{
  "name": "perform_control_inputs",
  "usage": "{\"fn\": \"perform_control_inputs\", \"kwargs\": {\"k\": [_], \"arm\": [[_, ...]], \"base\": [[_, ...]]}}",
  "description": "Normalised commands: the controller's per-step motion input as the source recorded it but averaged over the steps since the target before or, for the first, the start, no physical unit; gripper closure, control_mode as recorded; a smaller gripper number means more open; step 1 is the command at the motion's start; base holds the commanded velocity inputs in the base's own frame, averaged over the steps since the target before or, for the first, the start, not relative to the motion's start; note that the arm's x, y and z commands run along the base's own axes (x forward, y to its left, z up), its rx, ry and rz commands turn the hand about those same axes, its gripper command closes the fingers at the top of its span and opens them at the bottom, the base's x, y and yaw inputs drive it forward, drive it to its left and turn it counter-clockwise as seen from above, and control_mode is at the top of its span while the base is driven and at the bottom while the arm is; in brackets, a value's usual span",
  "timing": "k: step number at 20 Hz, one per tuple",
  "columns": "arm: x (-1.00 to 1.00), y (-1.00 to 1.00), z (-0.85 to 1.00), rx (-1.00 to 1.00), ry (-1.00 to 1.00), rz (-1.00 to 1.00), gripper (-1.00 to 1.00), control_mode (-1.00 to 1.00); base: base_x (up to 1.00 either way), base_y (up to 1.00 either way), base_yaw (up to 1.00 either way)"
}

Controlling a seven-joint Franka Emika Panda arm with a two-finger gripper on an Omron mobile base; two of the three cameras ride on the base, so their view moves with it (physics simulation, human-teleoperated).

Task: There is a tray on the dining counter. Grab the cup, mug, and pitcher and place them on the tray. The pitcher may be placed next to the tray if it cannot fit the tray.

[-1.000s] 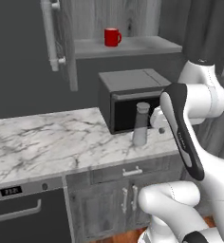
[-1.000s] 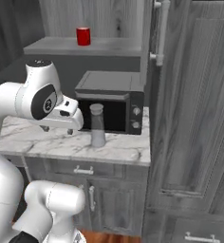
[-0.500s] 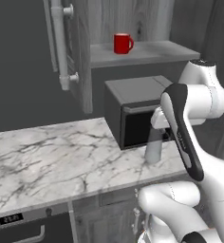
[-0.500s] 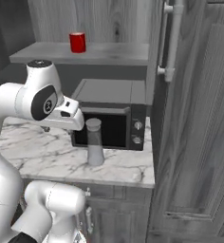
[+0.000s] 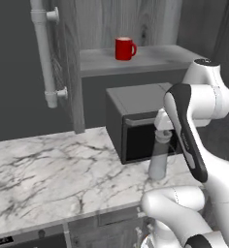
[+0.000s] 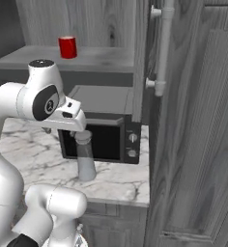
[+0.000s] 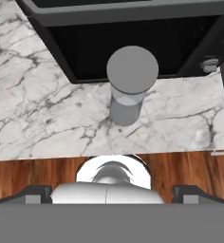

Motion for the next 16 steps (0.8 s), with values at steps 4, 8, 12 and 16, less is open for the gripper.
{"fn": "perform_control_inputs", "kwargs": {"k": [4, 8, 12, 16], "arm": [[0.00, 0.00, 0.00, 0.00, 0.00, 0.00, -1.00, 1.00], [0.00, 0.00, 0.00, 0.00, 0.00, 0.00, -1.00, 1.00], [0.00, 0.00, 0.00, 0.00, 0.00, 0.00, -1.00, 1.00], [0.00, 0.00, 0.00, 0.00, 0.00, 0.00, -1.00, 1.00]], "base": [[0.33, -0.44, 0.14], [0.32, -0.10, 0.20], [0.30, -0.02, 0.18], [0.14, 0.00, 0.10]]}}
